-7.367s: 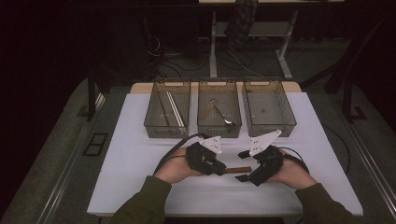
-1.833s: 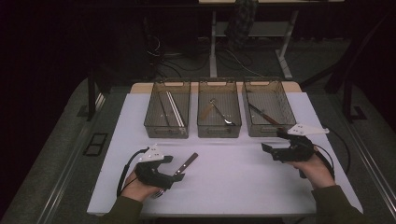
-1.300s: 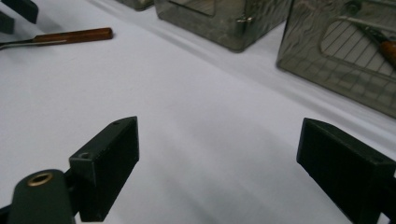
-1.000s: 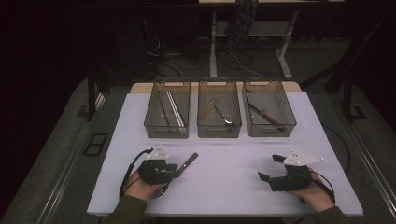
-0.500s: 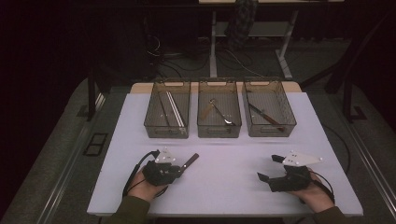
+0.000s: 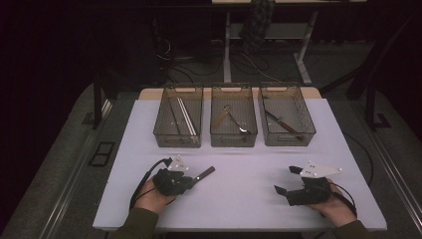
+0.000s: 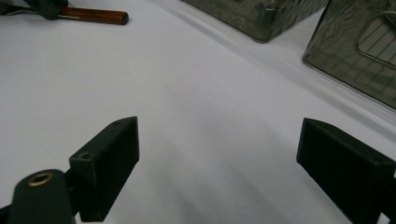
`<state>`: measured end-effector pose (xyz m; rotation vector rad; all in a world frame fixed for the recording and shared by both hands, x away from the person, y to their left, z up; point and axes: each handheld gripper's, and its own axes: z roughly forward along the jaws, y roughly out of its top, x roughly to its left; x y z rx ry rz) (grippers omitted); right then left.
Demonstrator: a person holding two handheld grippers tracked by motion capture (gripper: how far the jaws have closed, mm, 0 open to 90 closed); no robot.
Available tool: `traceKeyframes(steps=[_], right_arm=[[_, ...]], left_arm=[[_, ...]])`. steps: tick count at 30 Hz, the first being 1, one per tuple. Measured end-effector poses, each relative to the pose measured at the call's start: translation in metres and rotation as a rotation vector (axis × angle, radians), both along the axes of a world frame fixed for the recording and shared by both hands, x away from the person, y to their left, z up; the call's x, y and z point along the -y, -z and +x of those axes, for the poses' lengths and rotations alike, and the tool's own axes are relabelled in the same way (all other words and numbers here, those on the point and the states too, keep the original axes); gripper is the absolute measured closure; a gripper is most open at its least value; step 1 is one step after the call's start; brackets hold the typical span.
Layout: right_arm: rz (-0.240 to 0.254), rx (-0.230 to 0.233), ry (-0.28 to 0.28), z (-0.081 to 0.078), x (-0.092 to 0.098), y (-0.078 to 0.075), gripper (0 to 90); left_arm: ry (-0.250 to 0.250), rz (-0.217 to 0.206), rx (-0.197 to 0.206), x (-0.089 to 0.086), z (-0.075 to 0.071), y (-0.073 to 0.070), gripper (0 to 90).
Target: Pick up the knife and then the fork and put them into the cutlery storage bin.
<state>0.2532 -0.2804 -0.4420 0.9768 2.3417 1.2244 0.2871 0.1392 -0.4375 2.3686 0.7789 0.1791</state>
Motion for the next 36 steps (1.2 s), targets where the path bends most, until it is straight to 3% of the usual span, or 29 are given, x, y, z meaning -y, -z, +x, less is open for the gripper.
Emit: traceKeyframes(steps=[6,13,17,22,28,36], right_arm=[[-0.003,0.0,-0.008,-0.001,-0.001,-0.001,12.8],[0.012,-0.015,-0.038,0.001,-0.004,-0.005,12.8],[0.004,-0.036,-0.102,0.005,-0.009,-0.013,12.8],[0.001,-0.043,-0.222,0.014,-0.022,-0.024,12.8],[-0.045,-0.067,-0.356,0.023,-0.046,-0.036,13.5],[-0.093,-0.088,-0.475,0.034,-0.079,-0.042,16.1]], left_arm=[[0.008,-0.013,-0.023,-0.002,0.002,-0.001,77.1],[0.069,-0.067,-0.041,0.003,0.001,-0.008,77.1],[0.113,-0.079,-0.046,0.009,0.001,-0.015,77.1],[0.214,-0.101,-0.049,0.022,0.001,-0.027,77.0],[0.321,-0.118,-0.045,0.04,0.004,-0.036,77.0],[0.469,-0.133,-0.056,0.068,0.012,-0.047,76.9]])
